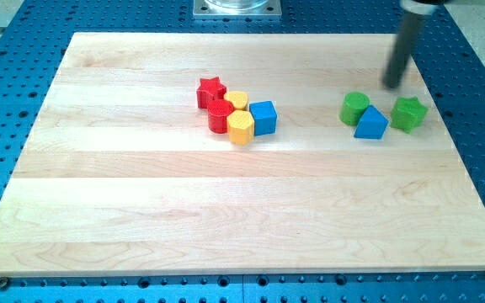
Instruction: Separate green blocks from triangle
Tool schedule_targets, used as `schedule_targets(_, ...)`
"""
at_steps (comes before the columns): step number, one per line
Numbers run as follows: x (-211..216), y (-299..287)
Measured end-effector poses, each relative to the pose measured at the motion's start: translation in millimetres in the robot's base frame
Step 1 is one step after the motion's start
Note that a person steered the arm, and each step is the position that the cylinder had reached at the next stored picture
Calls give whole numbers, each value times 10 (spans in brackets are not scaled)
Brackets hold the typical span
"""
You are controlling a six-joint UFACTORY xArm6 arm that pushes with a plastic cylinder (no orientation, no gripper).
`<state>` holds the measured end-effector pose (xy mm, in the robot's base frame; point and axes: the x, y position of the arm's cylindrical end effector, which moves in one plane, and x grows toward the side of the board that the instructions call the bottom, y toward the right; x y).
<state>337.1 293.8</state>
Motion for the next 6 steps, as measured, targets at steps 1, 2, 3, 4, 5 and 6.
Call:
schedule_targets(1, 470, 509)
schedule_targets(2, 682, 0)
schedule_targets(3, 721, -640)
schedule_targets(4, 562, -1288)
schedule_targets(5, 254, -1810)
schedule_targets(6, 229, -1970)
